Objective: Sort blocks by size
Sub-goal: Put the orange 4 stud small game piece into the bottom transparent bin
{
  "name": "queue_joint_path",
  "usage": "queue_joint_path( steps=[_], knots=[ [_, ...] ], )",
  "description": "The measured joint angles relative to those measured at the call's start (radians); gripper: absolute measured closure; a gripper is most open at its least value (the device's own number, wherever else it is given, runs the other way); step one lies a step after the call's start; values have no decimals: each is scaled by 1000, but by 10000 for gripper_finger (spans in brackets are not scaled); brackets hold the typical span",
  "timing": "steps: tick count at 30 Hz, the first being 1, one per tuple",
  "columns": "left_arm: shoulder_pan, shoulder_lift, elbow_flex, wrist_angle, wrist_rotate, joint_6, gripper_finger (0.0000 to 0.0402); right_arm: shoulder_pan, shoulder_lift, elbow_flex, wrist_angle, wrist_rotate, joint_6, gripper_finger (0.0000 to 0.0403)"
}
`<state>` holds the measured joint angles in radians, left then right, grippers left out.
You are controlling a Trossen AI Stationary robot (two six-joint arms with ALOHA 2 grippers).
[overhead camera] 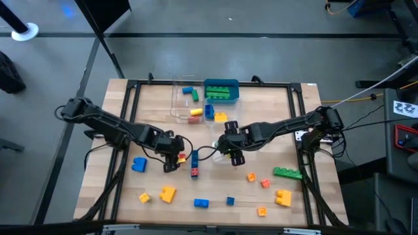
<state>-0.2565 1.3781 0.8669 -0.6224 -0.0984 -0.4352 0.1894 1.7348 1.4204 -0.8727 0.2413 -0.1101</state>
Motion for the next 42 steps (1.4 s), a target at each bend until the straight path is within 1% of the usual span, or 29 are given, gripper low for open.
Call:
queue_joint_path(
  steps=[6,9,16,20,25,27,29,31,35,39,42],
  knots=[
    [1,93,0,77,-2,95,217,0,0,0,-74,1,0,161],
    [1,135,0,92,-2,120,217,0,-2,0,-119,1,30,161],
    [2,229,0,94,-2,131,217,1,-3,57,-276,-27,109,161],
    [2,270,3,99,-11,139,217,1,-4,91,-317,-33,127,161],
    [1,293,5,105,-27,126,218,1,-4,95,-332,-45,132,162],
    [2,293,5,105,-28,121,228,1,-4,95,-355,-63,132,162],
    [2,291,4,105,-29,121,246,4,-7,95,-390,-103,132,162],
    [3,291,3,105,-29,120,272,16,-21,95,-427,-127,141,161],
    [3,285,3,105,-27,119,327,62,-71,94,-469,-120,214,162],
    [3,243,-3,72,-6,87,331,118,-130,91,-472,-95,301,162],
    [3,176,-2,60,0,49,331,165,-150,91,-474,-66,366,162]
  ],
)
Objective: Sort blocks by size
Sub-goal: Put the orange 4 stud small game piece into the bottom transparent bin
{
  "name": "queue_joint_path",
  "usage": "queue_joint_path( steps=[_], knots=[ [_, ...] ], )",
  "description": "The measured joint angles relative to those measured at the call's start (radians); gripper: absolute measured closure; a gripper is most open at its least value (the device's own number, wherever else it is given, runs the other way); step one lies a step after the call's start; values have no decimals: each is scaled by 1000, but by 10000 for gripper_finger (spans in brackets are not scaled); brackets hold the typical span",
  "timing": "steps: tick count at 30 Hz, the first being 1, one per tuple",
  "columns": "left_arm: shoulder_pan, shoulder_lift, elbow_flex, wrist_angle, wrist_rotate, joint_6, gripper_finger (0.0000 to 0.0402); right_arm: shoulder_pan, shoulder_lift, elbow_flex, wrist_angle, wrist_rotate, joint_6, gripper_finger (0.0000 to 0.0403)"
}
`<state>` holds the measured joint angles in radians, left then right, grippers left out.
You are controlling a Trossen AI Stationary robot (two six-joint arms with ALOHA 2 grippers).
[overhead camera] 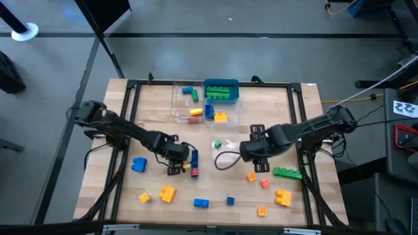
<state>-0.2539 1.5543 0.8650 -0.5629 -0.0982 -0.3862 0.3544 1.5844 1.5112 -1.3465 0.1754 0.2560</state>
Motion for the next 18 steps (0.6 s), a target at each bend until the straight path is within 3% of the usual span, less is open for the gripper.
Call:
queue_joint_path(
  steps=[6,9,13,18],
  knots=[
    [-2,-154,-1,-50,29,-76,331,97,6,0,8,17,67,162],
    [-2,-216,0,10,29,-75,329,146,19,-1,16,16,101,162],
    [0,-240,1,230,-23,5,329,205,24,-1,35,16,149,162],
    [12,-175,1,578,-93,167,322,262,32,-2,114,16,167,162]
  ],
)
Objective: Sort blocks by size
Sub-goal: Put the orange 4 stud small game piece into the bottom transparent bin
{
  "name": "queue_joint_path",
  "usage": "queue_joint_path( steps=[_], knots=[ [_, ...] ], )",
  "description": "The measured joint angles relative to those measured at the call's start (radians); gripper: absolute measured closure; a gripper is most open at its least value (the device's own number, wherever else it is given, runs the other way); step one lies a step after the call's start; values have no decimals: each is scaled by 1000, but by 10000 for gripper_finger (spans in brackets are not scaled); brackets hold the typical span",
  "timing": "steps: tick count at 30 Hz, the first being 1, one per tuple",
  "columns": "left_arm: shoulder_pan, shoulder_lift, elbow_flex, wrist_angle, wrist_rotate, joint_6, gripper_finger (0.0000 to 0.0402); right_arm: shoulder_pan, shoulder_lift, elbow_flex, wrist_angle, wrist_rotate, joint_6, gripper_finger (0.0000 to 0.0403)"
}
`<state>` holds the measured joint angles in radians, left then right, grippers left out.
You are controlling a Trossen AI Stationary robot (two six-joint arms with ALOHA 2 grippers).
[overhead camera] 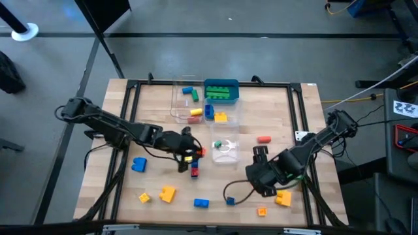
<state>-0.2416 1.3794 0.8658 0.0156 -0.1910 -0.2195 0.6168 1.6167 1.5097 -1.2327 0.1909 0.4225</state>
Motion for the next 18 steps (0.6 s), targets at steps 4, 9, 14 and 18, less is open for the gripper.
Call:
queue_joint_path(
  steps=[4,9,14,18],
  knots=[
    [27,103,2,248,-43,94,317,37,7,0,26,0,7,162],
    [68,244,2,447,-56,162,315,60,7,0,54,16,104,162],
    [104,342,2,503,-56,200,314,79,17,0,63,45,168,162],
    [127,378,2,495,-56,133,305,106,46,0,49,42,175,162]
  ],
)
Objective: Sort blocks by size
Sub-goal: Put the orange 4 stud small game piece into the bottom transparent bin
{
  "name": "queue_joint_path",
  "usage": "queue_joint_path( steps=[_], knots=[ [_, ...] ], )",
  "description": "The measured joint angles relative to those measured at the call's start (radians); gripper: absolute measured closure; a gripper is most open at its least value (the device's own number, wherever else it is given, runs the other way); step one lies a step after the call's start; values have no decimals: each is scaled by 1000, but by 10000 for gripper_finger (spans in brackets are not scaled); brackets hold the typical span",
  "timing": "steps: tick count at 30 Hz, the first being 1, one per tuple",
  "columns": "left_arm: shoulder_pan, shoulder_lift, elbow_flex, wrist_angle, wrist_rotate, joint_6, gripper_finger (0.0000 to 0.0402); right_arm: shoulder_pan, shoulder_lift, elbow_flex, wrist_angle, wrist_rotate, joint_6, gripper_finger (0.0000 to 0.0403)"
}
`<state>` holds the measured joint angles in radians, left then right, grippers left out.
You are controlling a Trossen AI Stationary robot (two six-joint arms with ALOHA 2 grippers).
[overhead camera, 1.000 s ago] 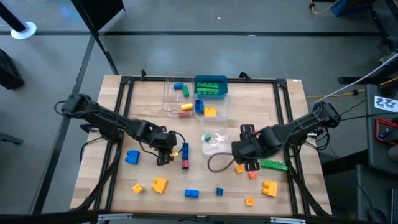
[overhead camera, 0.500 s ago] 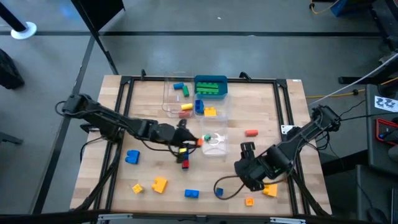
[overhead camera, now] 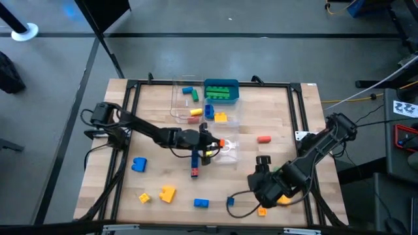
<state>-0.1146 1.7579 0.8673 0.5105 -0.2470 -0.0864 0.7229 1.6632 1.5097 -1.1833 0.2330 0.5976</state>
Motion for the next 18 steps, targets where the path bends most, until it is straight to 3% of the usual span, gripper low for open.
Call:
queue_joint_path(
  steps=[6,11,18],
  knots=[
    [25,3,0,-9,0,-159,239,42,52,0,-3,-7,0,162],
    [45,3,0,-53,31,-455,209,59,87,0,0,8,-12,162],
    [54,3,0,-53,80,-727,206,48,84,0,-24,215,-164,162]
  ],
)
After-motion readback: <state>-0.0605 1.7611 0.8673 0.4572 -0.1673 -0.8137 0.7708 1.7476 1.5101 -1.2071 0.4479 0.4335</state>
